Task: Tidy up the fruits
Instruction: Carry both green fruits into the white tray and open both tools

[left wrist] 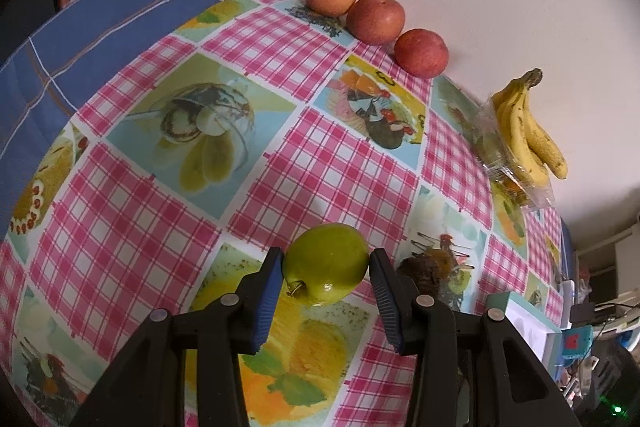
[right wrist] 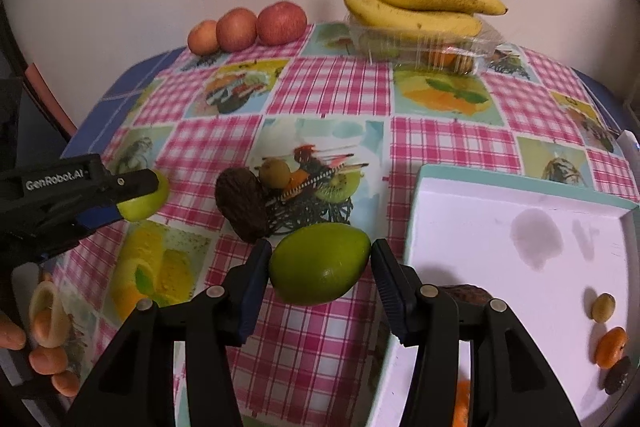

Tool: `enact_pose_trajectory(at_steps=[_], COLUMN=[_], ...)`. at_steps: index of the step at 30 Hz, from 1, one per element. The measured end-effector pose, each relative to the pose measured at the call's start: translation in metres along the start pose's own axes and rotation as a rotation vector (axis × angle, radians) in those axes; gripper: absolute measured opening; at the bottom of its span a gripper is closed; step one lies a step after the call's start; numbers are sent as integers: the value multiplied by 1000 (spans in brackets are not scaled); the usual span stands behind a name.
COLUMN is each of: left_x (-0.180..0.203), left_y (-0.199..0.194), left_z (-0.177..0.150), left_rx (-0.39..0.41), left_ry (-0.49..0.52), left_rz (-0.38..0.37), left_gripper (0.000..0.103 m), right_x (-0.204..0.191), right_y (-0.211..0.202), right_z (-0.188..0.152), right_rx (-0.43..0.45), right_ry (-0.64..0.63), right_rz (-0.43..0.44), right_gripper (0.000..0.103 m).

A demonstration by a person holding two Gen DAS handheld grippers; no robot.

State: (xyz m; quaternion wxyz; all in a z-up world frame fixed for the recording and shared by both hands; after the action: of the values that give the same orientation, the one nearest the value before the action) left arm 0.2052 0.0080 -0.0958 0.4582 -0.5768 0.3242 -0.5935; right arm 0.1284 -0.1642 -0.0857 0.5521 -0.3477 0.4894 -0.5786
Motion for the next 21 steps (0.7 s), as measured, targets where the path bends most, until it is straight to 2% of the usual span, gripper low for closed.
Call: enact_pose_trajectory(at_steps=[16,21], left_x=[36,43], left_y=[-19,-8], left_z=[-24,-36], left_rx=[32,4], left_ry=[74,94], left_rz=[20,21], left_gripper=[47,47], right_x=[33,54], right_y=[-42,-57], right_z=[-14,-14], right_rx=[42,73], right_ry=[63,102], right_rz=[37,35], right_gripper=[53,53])
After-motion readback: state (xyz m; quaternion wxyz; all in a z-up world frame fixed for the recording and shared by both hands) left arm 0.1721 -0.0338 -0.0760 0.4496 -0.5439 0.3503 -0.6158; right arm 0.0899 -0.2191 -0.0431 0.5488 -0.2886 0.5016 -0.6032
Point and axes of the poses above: each gripper's, at about its wrist camera, not at the fingertips, and y roughly the way its jaws point, x to its right, z to its top, the point moved 8 cm from there along y, roughly the way its jaws point, and after that the axes turned 15 degrees about -x, right-handed, at the moved point
